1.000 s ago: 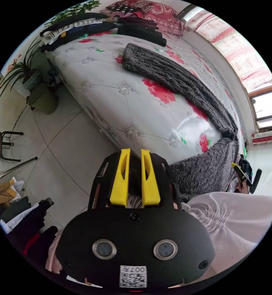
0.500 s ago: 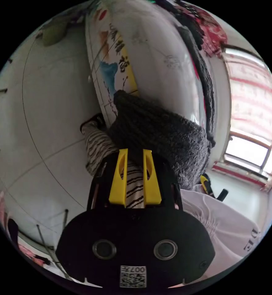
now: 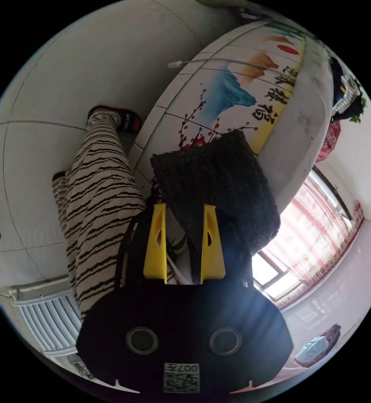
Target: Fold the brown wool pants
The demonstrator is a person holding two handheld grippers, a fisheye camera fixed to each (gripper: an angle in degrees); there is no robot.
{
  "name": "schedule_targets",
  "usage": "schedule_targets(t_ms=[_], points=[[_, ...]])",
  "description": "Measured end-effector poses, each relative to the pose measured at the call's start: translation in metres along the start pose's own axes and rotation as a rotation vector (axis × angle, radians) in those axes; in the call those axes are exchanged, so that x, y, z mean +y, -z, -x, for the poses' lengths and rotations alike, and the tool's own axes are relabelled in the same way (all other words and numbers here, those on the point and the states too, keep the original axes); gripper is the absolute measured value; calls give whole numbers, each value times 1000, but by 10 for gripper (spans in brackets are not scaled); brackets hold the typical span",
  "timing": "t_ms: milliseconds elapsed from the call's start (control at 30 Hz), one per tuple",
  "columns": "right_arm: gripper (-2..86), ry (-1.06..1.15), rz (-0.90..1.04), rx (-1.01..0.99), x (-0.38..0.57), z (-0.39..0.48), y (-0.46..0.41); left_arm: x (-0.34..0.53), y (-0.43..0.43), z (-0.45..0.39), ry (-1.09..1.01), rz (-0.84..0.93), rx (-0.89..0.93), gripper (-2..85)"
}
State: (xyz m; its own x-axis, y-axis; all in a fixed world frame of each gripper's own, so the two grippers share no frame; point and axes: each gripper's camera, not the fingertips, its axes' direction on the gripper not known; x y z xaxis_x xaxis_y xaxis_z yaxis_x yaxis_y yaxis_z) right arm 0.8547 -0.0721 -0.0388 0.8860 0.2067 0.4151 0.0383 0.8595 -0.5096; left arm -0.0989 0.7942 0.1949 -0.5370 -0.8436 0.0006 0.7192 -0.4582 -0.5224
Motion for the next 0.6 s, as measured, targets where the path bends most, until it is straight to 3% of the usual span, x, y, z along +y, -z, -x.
schedule_targets(t_ms=[233, 300, 367, 600], points=[[49, -73, 13, -15, -45, 1, 5, -7, -43, 14, 5, 93, 104, 152], [29, -142, 26, -62, -52, -4, 11, -2, -50, 18, 8, 104, 156, 127], [14, -141, 12, -95, -55, -4, 23, 12, -44, 18, -11, 59, 248, 16], [0, -97, -16, -234, -59, 6, 77, 90, 47, -32, -357, -60, 331, -8]])
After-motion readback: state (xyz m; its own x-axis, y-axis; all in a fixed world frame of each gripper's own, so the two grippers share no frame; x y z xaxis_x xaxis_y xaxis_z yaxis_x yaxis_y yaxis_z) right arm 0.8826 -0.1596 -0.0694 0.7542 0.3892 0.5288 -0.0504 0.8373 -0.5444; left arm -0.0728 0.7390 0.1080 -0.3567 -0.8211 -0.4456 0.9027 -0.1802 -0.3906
